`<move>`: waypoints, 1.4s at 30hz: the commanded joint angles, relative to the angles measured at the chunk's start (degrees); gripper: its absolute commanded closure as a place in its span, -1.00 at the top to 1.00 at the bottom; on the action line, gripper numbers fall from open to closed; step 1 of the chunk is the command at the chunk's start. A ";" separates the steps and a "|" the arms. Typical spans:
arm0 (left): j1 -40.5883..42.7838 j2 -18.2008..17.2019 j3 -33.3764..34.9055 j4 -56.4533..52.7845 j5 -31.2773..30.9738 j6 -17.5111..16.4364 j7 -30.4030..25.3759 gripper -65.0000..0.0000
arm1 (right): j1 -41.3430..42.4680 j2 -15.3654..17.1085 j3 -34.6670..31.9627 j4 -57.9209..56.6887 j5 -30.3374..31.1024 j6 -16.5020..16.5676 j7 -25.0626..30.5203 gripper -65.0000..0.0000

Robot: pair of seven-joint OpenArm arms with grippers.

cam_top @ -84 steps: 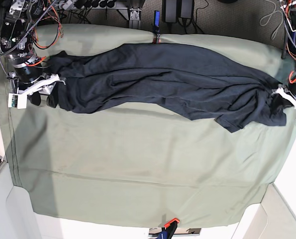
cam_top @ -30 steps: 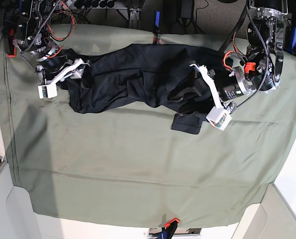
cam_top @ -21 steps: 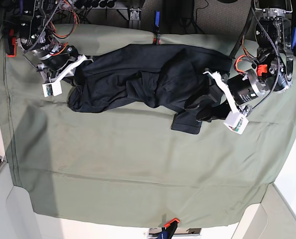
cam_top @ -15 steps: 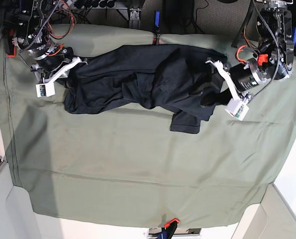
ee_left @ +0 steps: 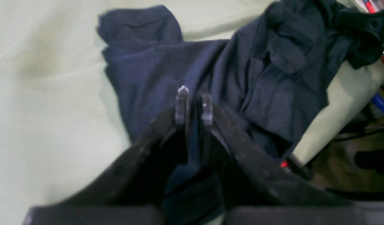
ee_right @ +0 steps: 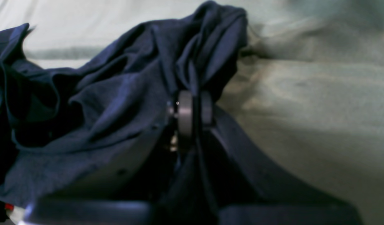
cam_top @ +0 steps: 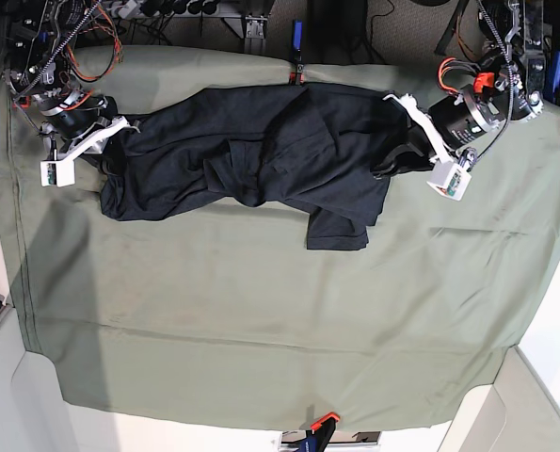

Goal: Fold the T-shirt properly
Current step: 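Drag the folded end with the left gripper toward the shirt's center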

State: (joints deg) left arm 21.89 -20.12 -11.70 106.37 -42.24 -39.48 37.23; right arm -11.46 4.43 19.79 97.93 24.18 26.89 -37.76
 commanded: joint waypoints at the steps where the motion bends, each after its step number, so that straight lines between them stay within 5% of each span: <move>1: -0.33 0.22 -0.15 0.98 -0.59 -0.52 -1.18 -0.87 | 0.46 0.31 0.00 1.07 0.92 0.76 0.94 -1.00; 15: -2.38 3.13 14.10 0.92 17.79 -0.52 -2.82 -0.97 | 0.46 0.31 0.00 1.07 1.36 0.79 0.83 -1.00; 24: -2.56 3.50 23.08 0.92 15.43 -0.52 -3.56 -0.97 | 0.48 0.33 0.00 1.07 1.38 0.79 0.83 -1.00; 32: -4.17 8.96 26.88 1.42 19.32 -0.52 -3.54 -0.97 | 0.46 0.33 0.02 1.07 1.38 0.79 0.85 -1.00; 37: -3.87 7.65 23.67 8.31 15.43 -0.52 2.10 -0.97 | 0.50 0.33 1.11 1.14 1.44 0.76 2.23 -1.00; 42: -1.62 1.90 17.29 16.63 10.88 -0.52 2.47 -0.97 | 0.63 0.35 5.60 1.18 2.91 0.81 2.14 -1.00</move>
State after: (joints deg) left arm 20.62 -18.02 5.72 121.91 -30.52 -39.68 40.73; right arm -11.42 4.27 25.04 97.93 26.13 27.49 -37.32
